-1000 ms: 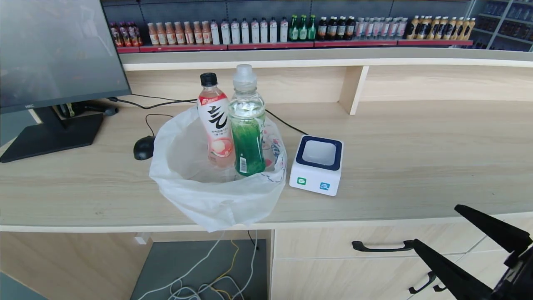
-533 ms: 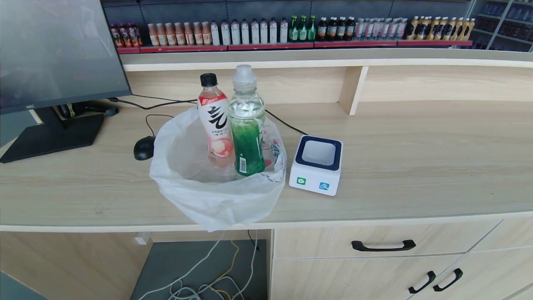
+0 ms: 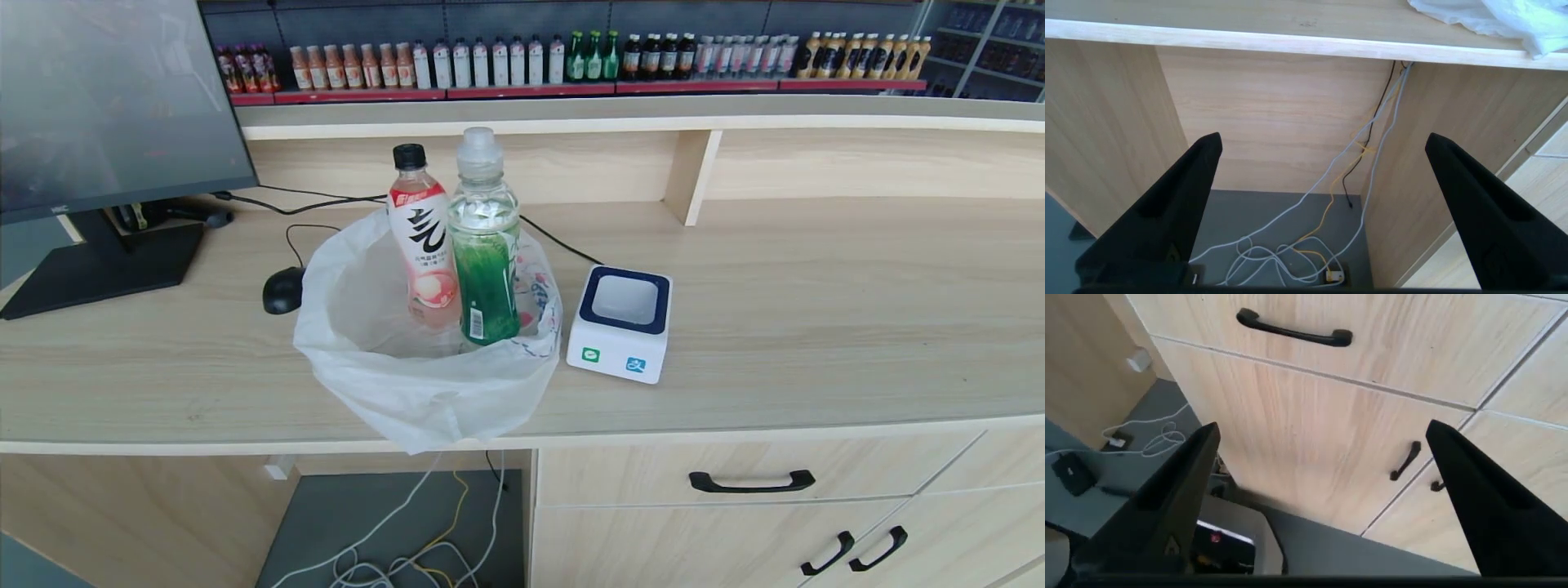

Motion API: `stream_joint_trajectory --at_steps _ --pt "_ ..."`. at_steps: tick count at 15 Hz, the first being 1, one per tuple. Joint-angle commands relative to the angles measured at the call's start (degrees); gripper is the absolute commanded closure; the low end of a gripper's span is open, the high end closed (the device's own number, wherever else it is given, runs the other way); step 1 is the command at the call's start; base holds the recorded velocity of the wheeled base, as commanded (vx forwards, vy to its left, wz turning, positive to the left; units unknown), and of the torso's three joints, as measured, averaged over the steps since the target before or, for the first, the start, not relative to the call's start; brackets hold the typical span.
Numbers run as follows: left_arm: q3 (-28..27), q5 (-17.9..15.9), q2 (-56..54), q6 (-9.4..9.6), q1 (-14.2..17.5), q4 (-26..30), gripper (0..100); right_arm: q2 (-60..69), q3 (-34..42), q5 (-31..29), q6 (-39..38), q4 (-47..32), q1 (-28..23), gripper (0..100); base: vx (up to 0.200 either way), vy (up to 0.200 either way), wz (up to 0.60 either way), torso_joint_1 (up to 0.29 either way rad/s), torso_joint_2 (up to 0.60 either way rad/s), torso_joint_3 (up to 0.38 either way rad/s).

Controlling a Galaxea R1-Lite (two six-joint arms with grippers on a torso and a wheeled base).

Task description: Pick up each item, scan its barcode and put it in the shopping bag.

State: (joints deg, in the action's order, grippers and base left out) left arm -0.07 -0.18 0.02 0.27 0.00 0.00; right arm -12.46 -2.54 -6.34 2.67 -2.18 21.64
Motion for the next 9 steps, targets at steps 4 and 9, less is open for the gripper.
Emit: stream_joint_trajectory --at_steps 4,9 --pt "-0.01 0.01 -0.02 0.00 0.00 0.00 0 7.36 1.31 0.10 -0.12 2.01 -17.77 0 0.000 0.000 0.00 0.000 0.00 0.000" --pt "-0.01 0.01 -0.02 0.00 0.00 0.00 0 7.36 2.36 -3.07 -4.78 4.56 -17.77 0 0.000 0.000 0.00 0.000 0.00 0.000"
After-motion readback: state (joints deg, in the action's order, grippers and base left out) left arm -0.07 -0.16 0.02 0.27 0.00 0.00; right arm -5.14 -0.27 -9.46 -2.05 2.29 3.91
